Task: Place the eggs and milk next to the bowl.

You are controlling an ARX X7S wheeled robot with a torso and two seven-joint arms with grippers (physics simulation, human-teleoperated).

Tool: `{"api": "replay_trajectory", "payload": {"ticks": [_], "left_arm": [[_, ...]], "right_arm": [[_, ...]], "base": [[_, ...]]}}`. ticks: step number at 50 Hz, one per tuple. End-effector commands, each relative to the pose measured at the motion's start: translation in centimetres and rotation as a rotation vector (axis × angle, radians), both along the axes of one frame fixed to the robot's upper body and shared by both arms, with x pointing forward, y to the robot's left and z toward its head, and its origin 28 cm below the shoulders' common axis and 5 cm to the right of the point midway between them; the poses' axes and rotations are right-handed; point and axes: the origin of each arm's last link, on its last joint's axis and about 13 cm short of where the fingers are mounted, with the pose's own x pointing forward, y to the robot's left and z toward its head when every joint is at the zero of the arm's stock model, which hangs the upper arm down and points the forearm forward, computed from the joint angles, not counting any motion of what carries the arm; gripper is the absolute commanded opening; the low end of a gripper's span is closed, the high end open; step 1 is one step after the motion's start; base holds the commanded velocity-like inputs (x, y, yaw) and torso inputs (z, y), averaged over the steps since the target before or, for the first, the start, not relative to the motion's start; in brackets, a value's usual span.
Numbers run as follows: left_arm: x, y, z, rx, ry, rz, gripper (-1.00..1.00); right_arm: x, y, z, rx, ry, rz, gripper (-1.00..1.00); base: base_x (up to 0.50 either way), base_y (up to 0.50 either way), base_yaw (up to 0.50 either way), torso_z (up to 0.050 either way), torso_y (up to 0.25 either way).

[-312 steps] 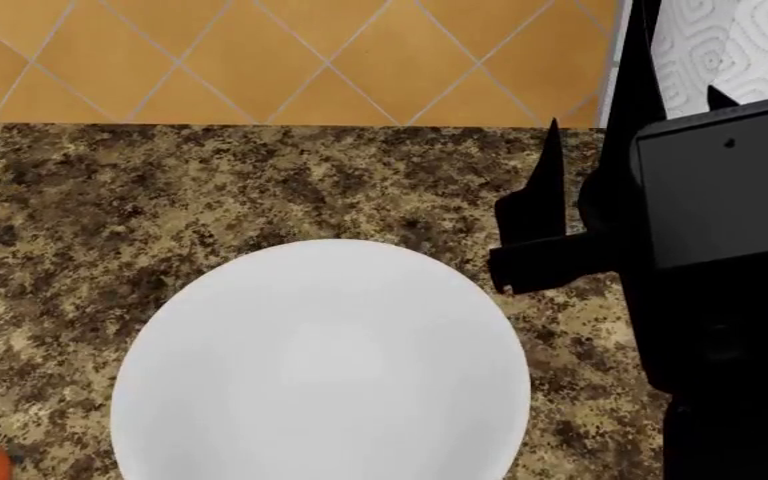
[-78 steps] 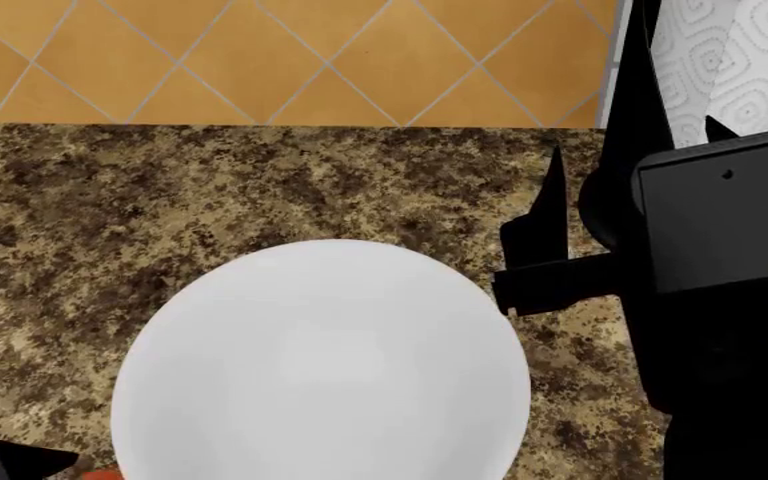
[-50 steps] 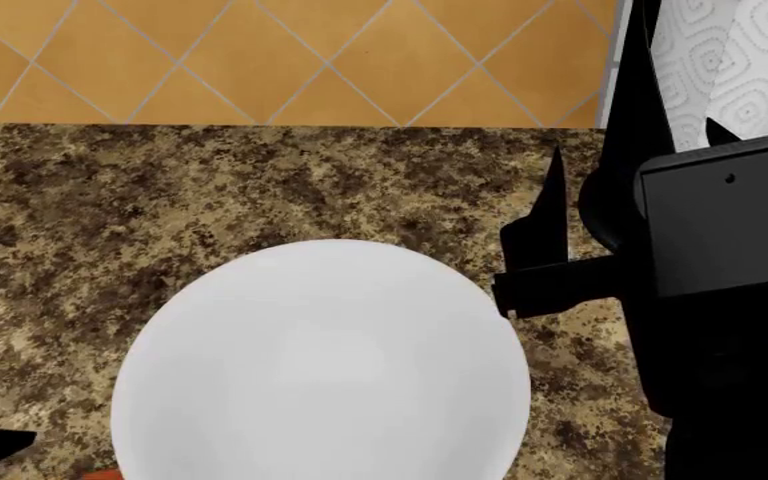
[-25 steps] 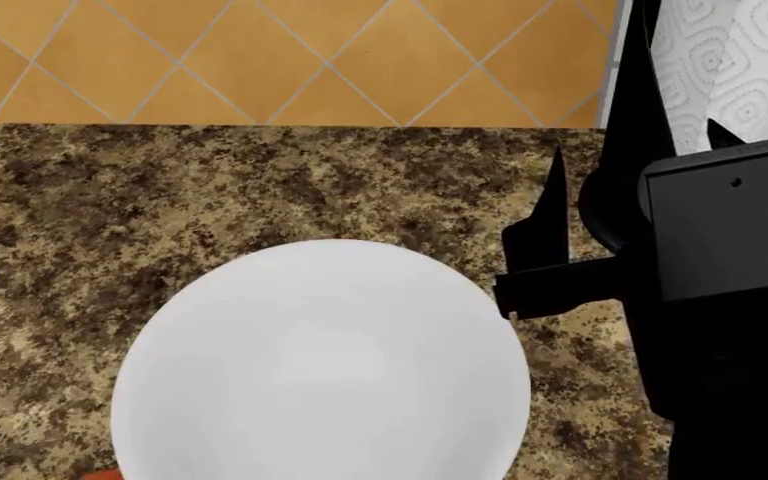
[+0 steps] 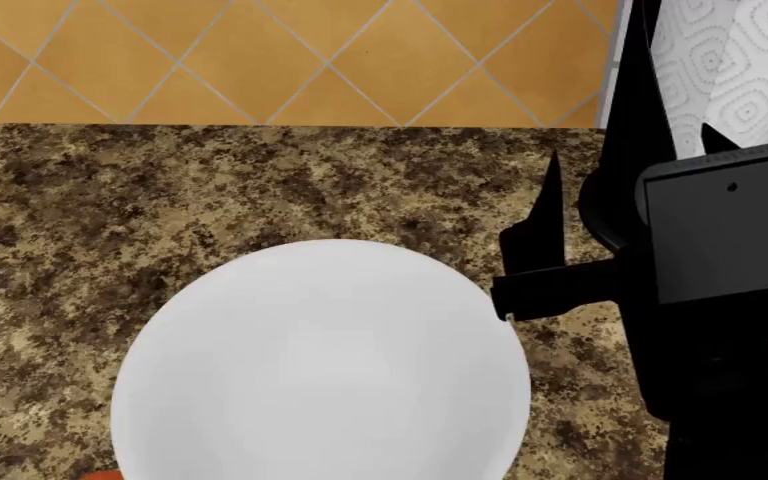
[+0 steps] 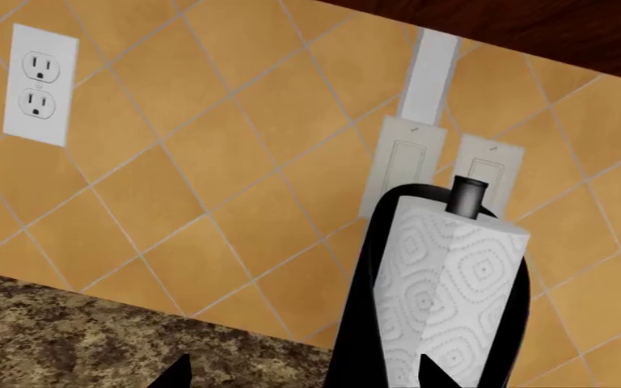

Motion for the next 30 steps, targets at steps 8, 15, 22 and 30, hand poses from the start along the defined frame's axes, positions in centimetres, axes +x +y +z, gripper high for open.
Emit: {"api": "replay_trajectory", "payload": {"ticks": [8, 15, 22, 30], "left_arm": [[-1.5, 1.7, 0.1, 0.032, 0.034, 0.175, 1.00], [-1.6, 1.9, 0.0, 0.020, 0.033, 0.225, 1.00], [-1.6, 2.3, -0.4, 0.001, 0.040, 0.276, 1.00], [-2.1, 2.0, -0.4, -0.039, 0.043, 0.346, 1.00]], "right_arm": [[0.2, 0.1, -0.5, 0.010, 0.003, 0.009, 1.00], [0.0, 0.0, -0.4, 0.009, 0.002, 0.006, 1.00], [0.0, -0.1, -0.4, 0.009, 0.002, 0.003, 1.00], [0.2, -0.1, -0.5, 0.011, 0.004, 0.009, 1.00]], "base": [[0.00, 0.00, 0.00, 0.000, 0.000], [0.00, 0.00, 0.00, 0.000, 0.000], [0.00, 0.00, 0.00, 0.000, 0.000], [0.00, 0.00, 0.00, 0.000, 0.000]]}}
